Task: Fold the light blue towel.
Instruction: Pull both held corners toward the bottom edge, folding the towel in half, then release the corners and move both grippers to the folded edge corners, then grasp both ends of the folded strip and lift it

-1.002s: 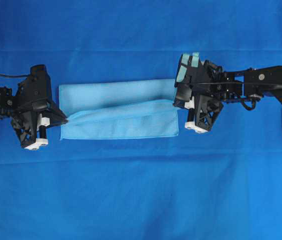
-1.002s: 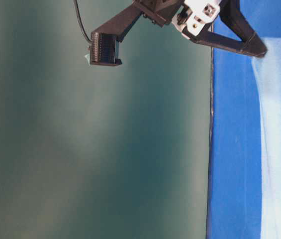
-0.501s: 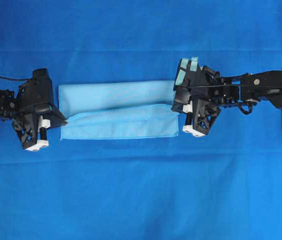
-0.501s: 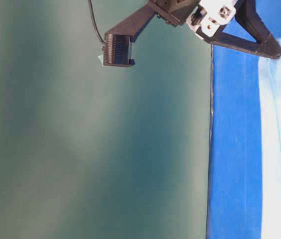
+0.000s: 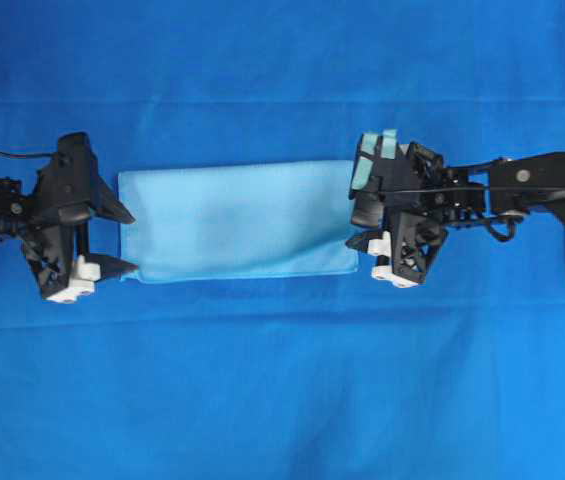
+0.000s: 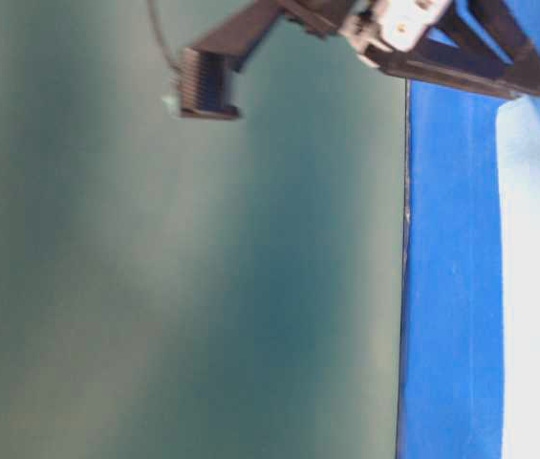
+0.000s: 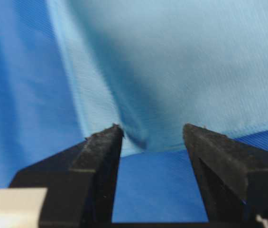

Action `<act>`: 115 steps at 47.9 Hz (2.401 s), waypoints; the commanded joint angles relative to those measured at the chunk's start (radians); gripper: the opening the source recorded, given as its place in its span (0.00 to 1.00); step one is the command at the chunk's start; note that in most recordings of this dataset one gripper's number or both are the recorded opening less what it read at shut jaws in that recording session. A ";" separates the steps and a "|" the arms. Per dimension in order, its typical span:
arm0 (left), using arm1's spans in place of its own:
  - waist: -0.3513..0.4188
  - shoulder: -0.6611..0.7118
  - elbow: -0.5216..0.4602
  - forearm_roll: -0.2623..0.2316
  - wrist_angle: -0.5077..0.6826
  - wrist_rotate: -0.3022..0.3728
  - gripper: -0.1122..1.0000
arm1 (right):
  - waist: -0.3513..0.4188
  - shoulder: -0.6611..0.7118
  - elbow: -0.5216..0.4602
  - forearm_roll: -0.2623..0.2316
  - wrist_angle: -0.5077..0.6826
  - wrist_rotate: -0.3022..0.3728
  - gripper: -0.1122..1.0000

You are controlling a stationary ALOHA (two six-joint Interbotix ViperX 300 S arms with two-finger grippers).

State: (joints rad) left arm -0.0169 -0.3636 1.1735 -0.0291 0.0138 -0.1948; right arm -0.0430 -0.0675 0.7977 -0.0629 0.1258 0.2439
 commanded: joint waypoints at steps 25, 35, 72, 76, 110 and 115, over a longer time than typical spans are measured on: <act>0.232 -0.048 -0.003 0.003 -0.020 0.091 0.74 | -0.187 -0.011 -0.009 -0.087 -0.049 -0.009 0.63; 0.288 0.072 -0.014 0.003 -0.097 0.143 0.74 | -0.222 0.086 -0.040 -0.106 -0.094 -0.009 0.63; 0.368 0.252 -0.031 0.002 -0.097 0.187 0.39 | -0.196 0.190 -0.060 -0.114 -0.117 -0.012 0.39; 0.348 0.256 -0.034 0.002 -0.092 0.187 0.25 | -0.184 0.190 -0.057 -0.114 -0.117 -0.012 0.17; 0.296 0.028 -0.147 0.002 0.156 0.184 0.12 | -0.192 0.000 -0.060 -0.114 0.034 -0.015 0.12; 0.281 -0.035 -0.172 0.002 0.215 0.179 0.12 | -0.192 -0.081 -0.058 -0.115 0.104 -0.015 0.12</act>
State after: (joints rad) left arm 0.2761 -0.3482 1.0354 -0.0276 0.1963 -0.0123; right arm -0.2316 -0.0690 0.7470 -0.1749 0.1871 0.2286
